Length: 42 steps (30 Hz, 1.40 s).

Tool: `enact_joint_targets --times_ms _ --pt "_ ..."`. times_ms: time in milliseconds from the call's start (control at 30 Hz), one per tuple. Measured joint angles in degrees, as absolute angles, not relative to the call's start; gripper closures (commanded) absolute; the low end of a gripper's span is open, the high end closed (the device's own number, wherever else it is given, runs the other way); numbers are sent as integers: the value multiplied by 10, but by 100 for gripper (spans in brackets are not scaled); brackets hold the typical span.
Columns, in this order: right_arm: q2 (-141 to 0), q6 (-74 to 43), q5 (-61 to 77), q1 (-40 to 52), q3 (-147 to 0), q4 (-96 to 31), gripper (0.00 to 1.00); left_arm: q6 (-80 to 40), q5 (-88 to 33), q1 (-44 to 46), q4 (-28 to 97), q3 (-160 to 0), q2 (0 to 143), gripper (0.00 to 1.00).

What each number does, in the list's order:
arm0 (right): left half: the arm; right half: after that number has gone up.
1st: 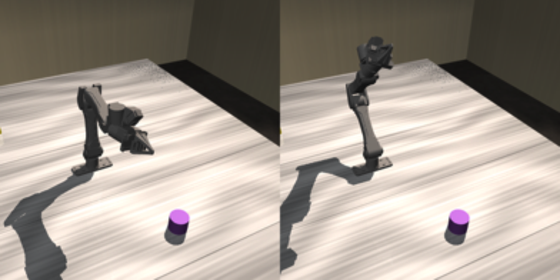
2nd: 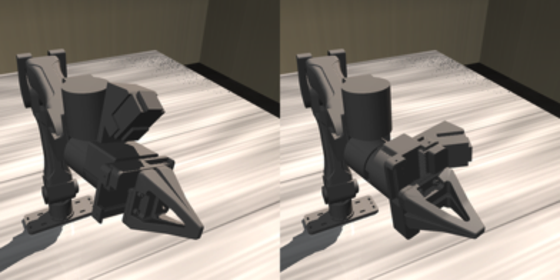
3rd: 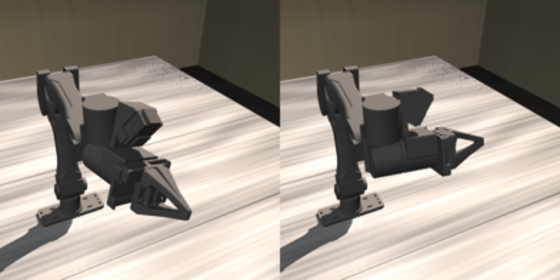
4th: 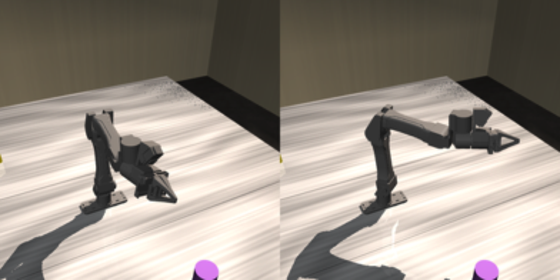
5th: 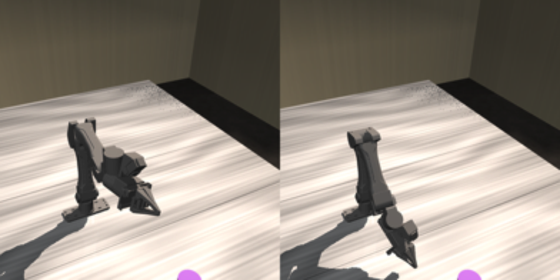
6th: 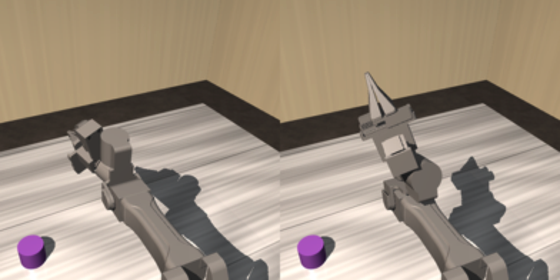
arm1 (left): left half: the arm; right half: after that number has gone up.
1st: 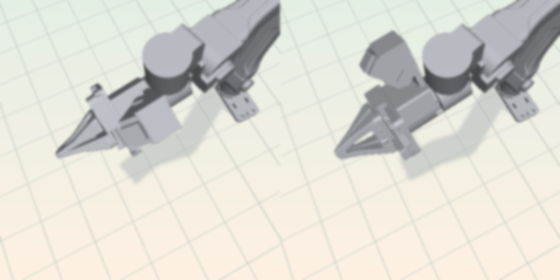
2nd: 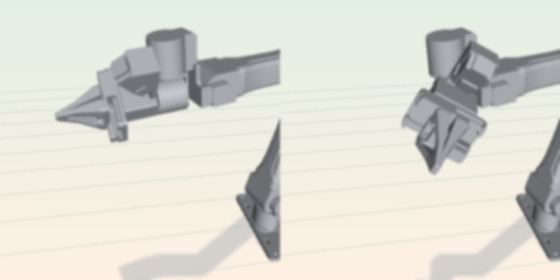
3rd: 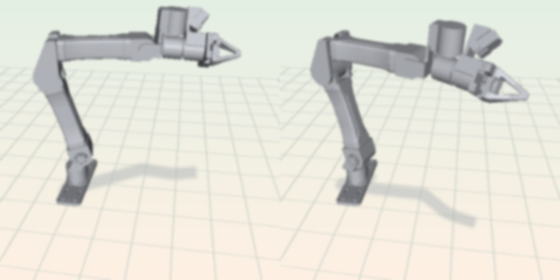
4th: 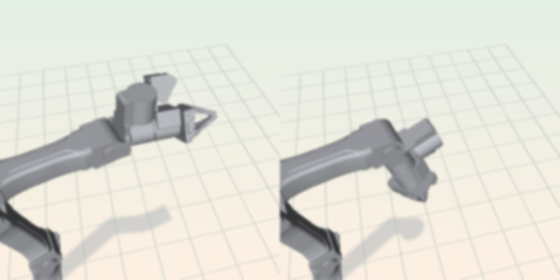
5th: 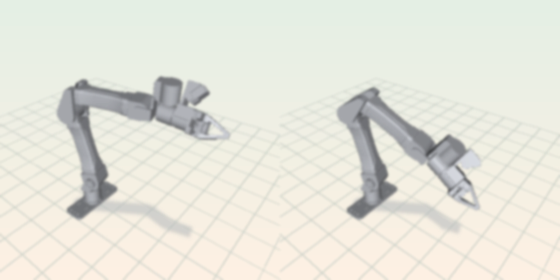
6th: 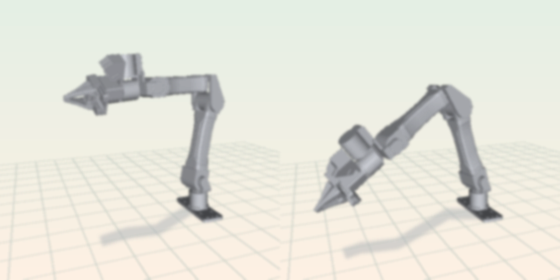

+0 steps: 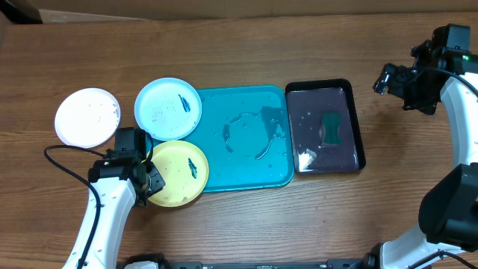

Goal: Clean dirty plates on tray and stack at the side
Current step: 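Grip the yellow plate rim with the left gripper, then slide the yellow plate to the center of the teal tray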

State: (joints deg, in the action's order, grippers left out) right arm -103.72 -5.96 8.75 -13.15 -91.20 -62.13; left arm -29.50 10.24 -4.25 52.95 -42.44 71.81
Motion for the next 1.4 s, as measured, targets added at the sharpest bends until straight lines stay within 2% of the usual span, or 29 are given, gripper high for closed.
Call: enact_joint_targets --times_ms 400,433,533,767,1067,1400 --pt "-1037 -60 88 -131 -912 -621 0 -297 123 -43 498 -423 793 66" --pt "-1037 -60 88 -131 -912 -622 0 -297 123 -43 493 -423 801 70" --pt "-1037 -60 88 -131 -912 -622 0 -301 123 -43 484 -423 816 96" --pt "-1037 -60 88 -131 -912 -621 0 -293 88 -43 481 -424 816 96" --pt "-1037 -60 88 -131 -912 -622 0 -237 -72 -43 498 -425 816 96" --pt "-1037 -60 88 -131 -912 -622 0 -220 -154 -43 493 -424 817 96"
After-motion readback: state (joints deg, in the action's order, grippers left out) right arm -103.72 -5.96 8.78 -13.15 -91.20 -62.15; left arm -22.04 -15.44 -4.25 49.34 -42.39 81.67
